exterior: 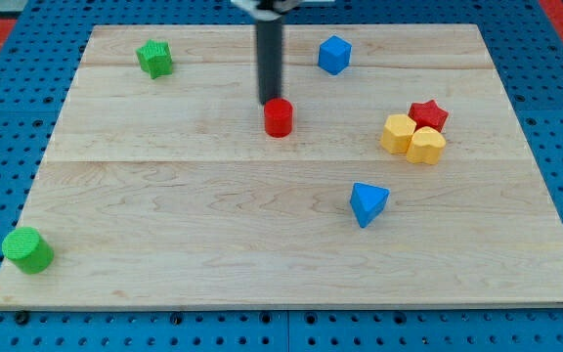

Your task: Push the red circle to the left of the red star

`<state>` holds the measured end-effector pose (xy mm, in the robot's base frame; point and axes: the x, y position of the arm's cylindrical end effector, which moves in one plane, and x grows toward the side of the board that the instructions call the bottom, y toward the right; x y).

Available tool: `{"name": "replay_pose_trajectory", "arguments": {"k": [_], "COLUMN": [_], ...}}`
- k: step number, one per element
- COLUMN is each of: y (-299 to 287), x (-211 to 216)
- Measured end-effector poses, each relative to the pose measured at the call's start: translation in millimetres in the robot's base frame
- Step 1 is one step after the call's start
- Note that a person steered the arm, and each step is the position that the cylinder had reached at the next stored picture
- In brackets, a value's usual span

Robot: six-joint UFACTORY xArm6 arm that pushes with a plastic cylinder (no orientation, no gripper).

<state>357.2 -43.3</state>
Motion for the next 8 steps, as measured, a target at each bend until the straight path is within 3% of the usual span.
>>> {"name": "replay_pose_trajectory", "arguments": {"k": [1, 3, 5, 8], "y": [-12, 106, 97, 151], "x": [14, 21, 59, 24]}}
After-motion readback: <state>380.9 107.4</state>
